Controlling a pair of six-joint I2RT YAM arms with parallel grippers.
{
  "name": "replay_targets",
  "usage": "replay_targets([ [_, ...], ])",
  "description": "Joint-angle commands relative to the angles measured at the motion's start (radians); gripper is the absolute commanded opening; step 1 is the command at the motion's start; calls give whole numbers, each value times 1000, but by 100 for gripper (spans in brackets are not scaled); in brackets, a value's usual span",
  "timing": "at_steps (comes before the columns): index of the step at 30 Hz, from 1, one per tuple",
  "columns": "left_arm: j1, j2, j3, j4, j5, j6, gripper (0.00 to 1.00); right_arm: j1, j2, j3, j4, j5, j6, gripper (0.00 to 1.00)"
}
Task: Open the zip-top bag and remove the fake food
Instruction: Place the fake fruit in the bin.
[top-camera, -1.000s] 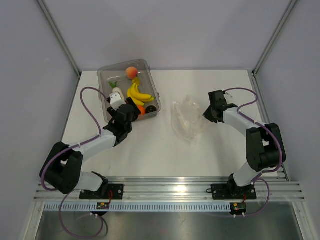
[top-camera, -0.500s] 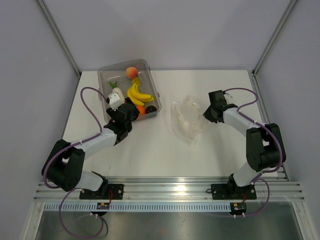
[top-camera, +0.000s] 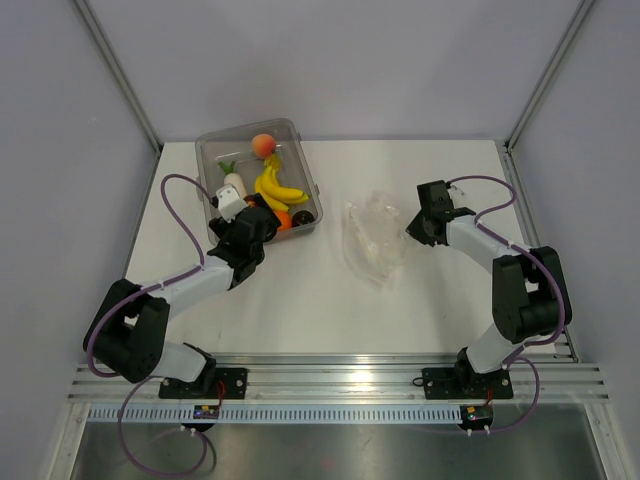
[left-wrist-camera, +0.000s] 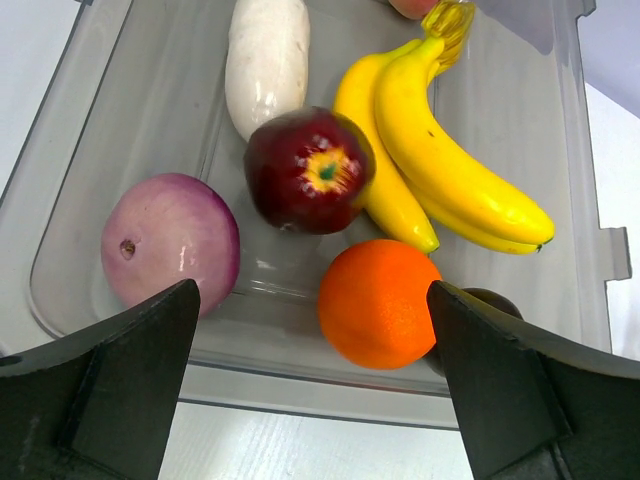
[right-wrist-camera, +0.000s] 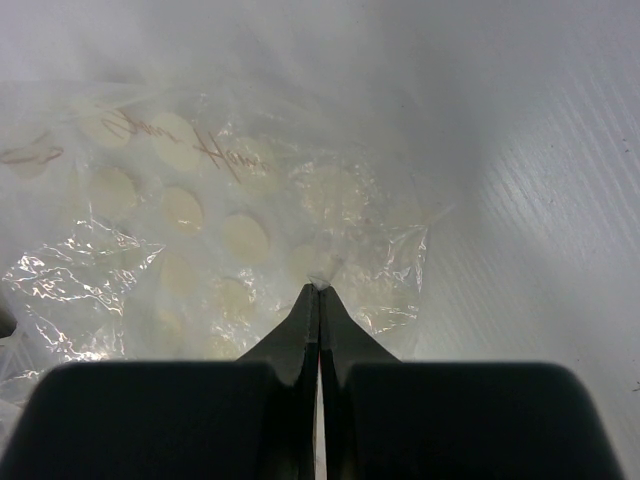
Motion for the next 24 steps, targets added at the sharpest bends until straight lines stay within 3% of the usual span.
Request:
replay_targets([
  [1,5,-21,32,27,-56,-15,99,-2,-33,1,28,6,6,0],
  [24,4,-55,19,15,-53,-25,99,-4,-33,7,22,2,-6,0],
])
